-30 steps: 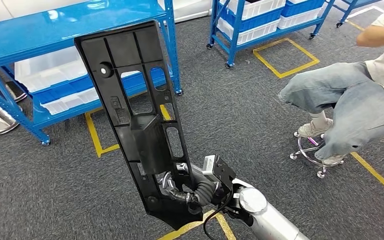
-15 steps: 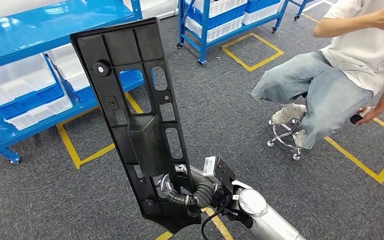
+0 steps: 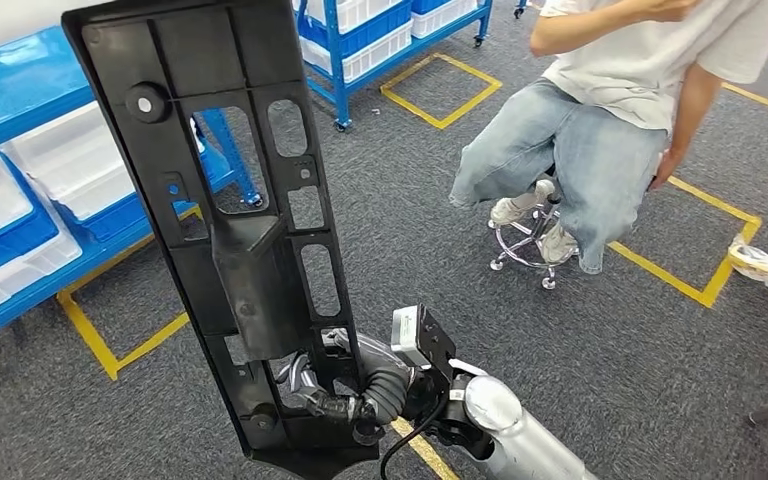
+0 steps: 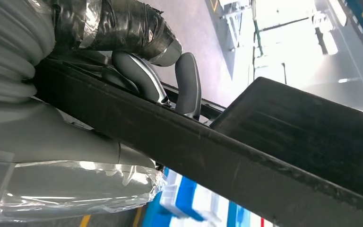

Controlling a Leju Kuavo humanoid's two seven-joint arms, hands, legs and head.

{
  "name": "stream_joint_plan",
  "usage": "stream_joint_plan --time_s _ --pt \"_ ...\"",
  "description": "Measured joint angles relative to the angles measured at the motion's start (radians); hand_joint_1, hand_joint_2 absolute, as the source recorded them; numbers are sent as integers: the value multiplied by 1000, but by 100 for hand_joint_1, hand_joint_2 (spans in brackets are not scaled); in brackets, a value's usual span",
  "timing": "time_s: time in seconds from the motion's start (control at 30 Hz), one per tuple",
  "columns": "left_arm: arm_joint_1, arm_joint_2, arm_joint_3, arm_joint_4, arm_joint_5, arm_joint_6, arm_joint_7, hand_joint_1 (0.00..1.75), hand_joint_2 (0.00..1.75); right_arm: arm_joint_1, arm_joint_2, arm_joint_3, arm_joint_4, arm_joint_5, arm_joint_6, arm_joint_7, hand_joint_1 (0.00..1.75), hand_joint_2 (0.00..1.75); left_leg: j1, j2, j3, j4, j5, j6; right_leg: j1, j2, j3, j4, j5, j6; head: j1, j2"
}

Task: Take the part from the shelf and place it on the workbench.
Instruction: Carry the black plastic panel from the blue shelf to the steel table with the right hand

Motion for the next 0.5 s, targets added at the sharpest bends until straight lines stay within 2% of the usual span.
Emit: stream_joint_plan --time_s 0.03,0.07,0.13,0.17,0.2,0.27,0.3,0.33,0.4,0.43,0.47,0.5 --pt "4 -3 0 0 4 7 -4 0 175 0 0 2 -3 -4 1 3 175 175 0 -4 12 -33 31 4 1 14 0 1 0 0 0 0" --pt "8 -6 1 0 8 11 -8 0 175 0 0 3 -7 -8 2 6 175 175 -1 -15 39 -98 71 9 2 29 1 3 0 0 0 0" --pt "17 -11 3 0 17 16 -13 0 175 -2 1 5 -14 -17 5 12 175 175 -1 -54 90 -220 122 18 4 54 -3 8 1 5 0 0" --pt "21 -13 4 0 21 18 -15 0 175 -3 1 6 -16 -20 6 15 175 175 -2 -68 104 -254 130 21 3 64 -7 10 2 10 0 0" --pt "23 -14 6 0 25 19 -17 0 175 -4 2 8 -18 -24 7 18 175 175 -3 -73 108 -265 127 23 1 73 -11 10 5 16 0 0" --pt "26 -19 12 0 32 24 -19 0 175 -5 2 12 -19 -31 8 24 175 175 -4 -56 111 -274 134 31 -3 84 -16 7 10 29 0 0" --pt "27 -21 15 -1 34 28 -19 0 175 -6 2 15 -19 -35 9 27 175 175 -3 -45 114 -281 139 38 -2 71 -21 15 4 34 1 0" --pt "30 -22 17 -1 36 30 -20 0 175 -9 2 17 -19 -39 10 30 175 175 -1 -33 117 -287 143 45 0 48 -32 39 -13 39 2 0" --pt "39 -23 19 -3 41 34 -20 0 175 -16 3 22 -20 -47 15 35 175 175 -3 -8 119 -293 147 54 2 -9 -81 144 -73 44 4 0" --pt "43 -23 20 -3 45 35 -20 0 175 -19 4 24 -19 -50 17 37 175 175 -5 5 118 -293 147 56 -1 -23 -111 209 -102 46 4 0" --pt "46 -23 21 -4 49 36 -20 0 175 -19 4 26 -17 -52 20 39 175 175 -6 17 117 -292 146 56 -3 -31 -134 258 -119 47 4 0" --pt "48 -23 23 -5 51 36 -20 0 175 -19 4 29 -15 -55 22 42 175 175 -6 29 117 -292 145 55 -6 -35 -141 277 -119 49 4 0"
